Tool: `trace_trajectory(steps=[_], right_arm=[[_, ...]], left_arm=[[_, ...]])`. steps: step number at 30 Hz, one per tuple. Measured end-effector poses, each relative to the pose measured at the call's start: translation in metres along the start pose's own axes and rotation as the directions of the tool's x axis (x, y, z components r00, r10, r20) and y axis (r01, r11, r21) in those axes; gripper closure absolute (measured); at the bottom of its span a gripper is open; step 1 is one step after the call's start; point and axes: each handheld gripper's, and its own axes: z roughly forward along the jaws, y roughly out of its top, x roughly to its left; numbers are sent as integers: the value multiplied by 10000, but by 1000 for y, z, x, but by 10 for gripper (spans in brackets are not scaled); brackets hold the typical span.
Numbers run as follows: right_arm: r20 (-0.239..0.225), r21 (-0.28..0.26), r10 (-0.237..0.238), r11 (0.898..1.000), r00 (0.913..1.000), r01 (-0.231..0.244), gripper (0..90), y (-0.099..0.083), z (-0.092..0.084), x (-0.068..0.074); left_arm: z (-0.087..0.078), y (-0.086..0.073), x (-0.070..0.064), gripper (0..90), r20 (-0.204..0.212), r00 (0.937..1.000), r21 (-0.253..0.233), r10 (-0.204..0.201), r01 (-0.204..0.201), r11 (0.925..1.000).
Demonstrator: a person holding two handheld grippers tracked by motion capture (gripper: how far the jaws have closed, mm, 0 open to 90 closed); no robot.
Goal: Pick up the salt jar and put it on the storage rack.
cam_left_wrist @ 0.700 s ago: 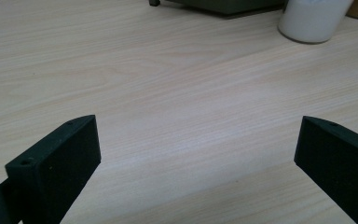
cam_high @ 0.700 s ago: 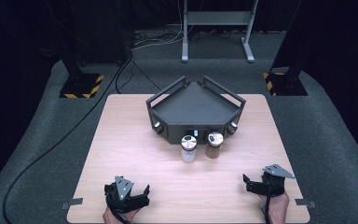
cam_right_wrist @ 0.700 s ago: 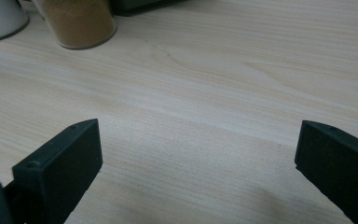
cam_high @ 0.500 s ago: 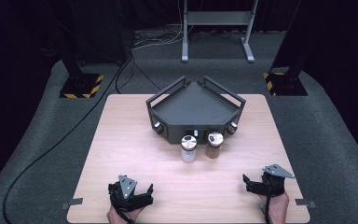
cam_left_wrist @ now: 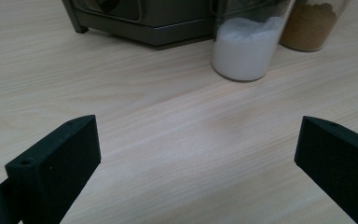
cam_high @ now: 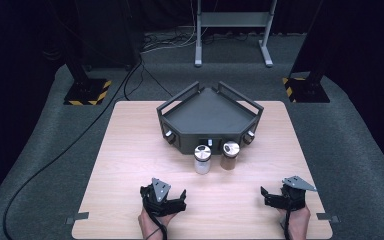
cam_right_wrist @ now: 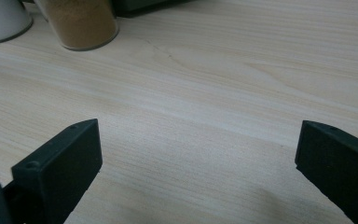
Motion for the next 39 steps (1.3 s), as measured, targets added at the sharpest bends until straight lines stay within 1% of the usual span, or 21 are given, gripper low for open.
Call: trace_trajectory(steps=[2, 3, 5, 8, 9, 11, 13, 15, 17, 18, 19, 22, 27, 30, 35, 39], right_arm=[[11, 55, -53, 10000, 10000, 53, 0, 1, 1, 1], [28, 74, -58, 10000, 10000, 58, 0, 1, 1, 1], [23, 92, -62, 9999, 10000, 62, 0, 2, 1, 1], [9, 106, -77, 9999, 10000, 77, 0, 2, 1, 1], [33, 96, -83, 9999, 10000, 82, 0, 2, 1, 1], [51, 103, -73, 9999, 10000, 73, 0, 2, 1, 1], [89, 99, -6, 10000, 10000, 5, 0, 2, 1, 2], [107, 70, 49, 10000, 9999, -50, 0, 1, 1, 1], [106, 83, 28, 10000, 9999, -29, 0, 2, 1, 2], [95, 157, -52, 9999, 9999, 51, 0, 3, 1, 2], [95, 157, -52, 9999, 9999, 51, 0, 3, 1, 2], [109, 176, -143, 9997, 9998, 141, 0, 3, 2, 3], [109, 129, -91, 9999, 9999, 90, 0, 2, 1, 3], [113, 177, -150, 9997, 9998, 148, 0, 3, 2, 3], [86, 147, -127, 9998, 9999, 126, 0, 3, 1, 2], [107, 148, -122, 9998, 9999, 120, 0, 3, 2, 3]], left_arm=[[6, 2, -4, 1, -37, 10000, 34, -19, 19, 10000], [13, 6, -6, 1, -25, 10000, 113, -21, 21, 9999], [16, 7, -7, 1, 1, 10000, 154, 7, -7, 9999], [25, 12, -10, 1, 111, 9999, 243, 122, -125, 9996], [30, 15, -11, 1, 190, 9996, 276, 194, -199, 9994], [32, 17, -12, 1, 206, 9995, 272, 233, -239, 9993], [37, 20, -16, 1, 126, 9992, 256, 368, -371, 9990], [42, 24, -19, 1, 144, 9990, 247, 423, -427, 9988], [46, 27, -22, 1, 176, 9986, 245, 500, -504, 9984], [51, 31, -25, 1, 137, 9983, 278, 571, -575, 9980], [51, 31, -25, 1, 137, 9983, 278, 571, -575, 9980], [60, 36, -25, 1, 228, 9983, 384, 541, -549, 9978], [75, 41, -28, 1, 280, 9976, 489, 630, -644, 9967], [83, 45, -27, 1, 377, 9982, 570, 465, -486, 9972], [94, 48, -27, 1, 505, 9980, 695, 370, -404, 9968], [100, 52, -28, 1, 577, 9972, 734, 467, -509, 9960]])
